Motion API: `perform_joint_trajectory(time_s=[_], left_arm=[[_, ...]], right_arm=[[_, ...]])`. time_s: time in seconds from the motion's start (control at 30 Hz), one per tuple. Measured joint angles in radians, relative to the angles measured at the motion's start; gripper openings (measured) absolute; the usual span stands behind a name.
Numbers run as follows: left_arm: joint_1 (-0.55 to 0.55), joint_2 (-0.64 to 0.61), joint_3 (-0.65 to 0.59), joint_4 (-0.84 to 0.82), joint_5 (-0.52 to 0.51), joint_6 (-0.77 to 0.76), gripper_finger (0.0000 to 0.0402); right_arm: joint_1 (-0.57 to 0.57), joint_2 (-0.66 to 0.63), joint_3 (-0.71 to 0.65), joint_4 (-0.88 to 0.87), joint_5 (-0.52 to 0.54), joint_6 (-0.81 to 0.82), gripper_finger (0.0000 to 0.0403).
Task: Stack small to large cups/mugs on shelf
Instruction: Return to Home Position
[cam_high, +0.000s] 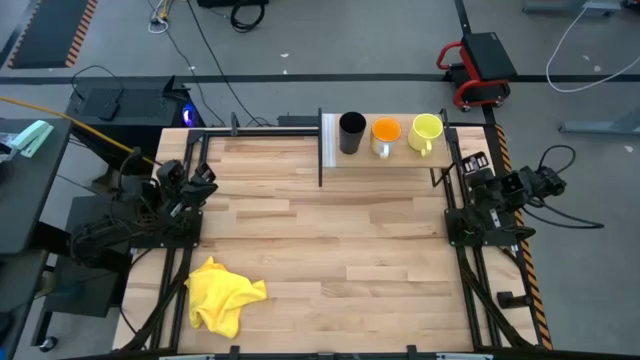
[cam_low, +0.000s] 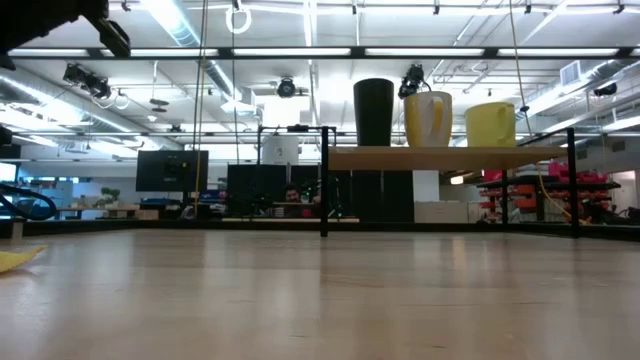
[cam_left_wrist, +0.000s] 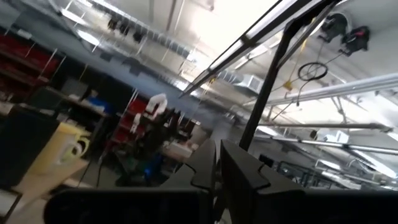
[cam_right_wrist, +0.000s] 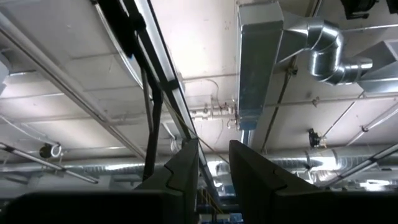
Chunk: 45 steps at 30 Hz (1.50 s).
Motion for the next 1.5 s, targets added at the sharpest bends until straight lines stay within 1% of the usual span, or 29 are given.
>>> perform_joint_trajectory(time_s=[0.07,0.17,0.33,0.47,0.6,0.73,0.87,0.97,1.1,1.23,1.33,1.5], left_arm=[[0.000,0.000,-0.026,0.041,0.000,-0.011,0.0028],[0.000,0.000,-0.055,0.038,0.004,-0.022,0.0025],[0.000,0.000,-0.068,0.035,0.005,0.031,0.0025],[0.000,0.001,-0.068,-0.027,0.004,0.062,0.0031],[0.000,0.001,-0.068,-0.054,-0.002,0.102,0.0036],[0.000,0.001,-0.068,-0.086,-0.003,0.116,0.0033],[0.000,0.001,-0.068,-0.155,-0.004,0.117,0.0027],[0.000,0.001,-0.068,-0.151,-0.004,0.121,0.0025],[0.000,0.001,-0.068,-0.151,-0.004,0.135,0.0029],[0.000,0.002,-0.068,-0.151,-0.004,0.135,0.0035],[0.000,0.002,-0.068,-0.152,-0.004,0.136,0.0035],[0.000,0.002,-0.068,-0.186,-0.004,0.178,0.0028]], right_arm=[[-0.008,0.018,-0.007,0.002,0.012,0.001,0.0098],[-0.025,0.037,-0.009,0.002,0.031,0.028,0.0098],[-0.058,0.037,-0.009,-0.020,0.038,0.080,0.0098],[-0.078,0.037,-0.009,-0.155,0.042,0.165,0.0098],[-0.098,0.036,-0.009,-0.223,0.060,0.226,0.0098],[-0.114,0.036,-0.009,-0.319,0.060,0.301,0.0098],[-0.128,0.037,-0.009,-0.423,0.060,0.393,0.0098],[-0.137,0.037,-0.012,-0.393,0.060,0.406,0.0098],[-0.143,0.036,-0.064,-0.248,0.061,0.372,0.0098],[-0.143,0.036,-0.123,-0.151,0.060,0.348,0.0098],[-0.143,0.036,-0.125,-0.154,0.060,0.324,0.0098],[-0.144,0.036,-0.125,-0.245,0.066,0.359,0.0098]])
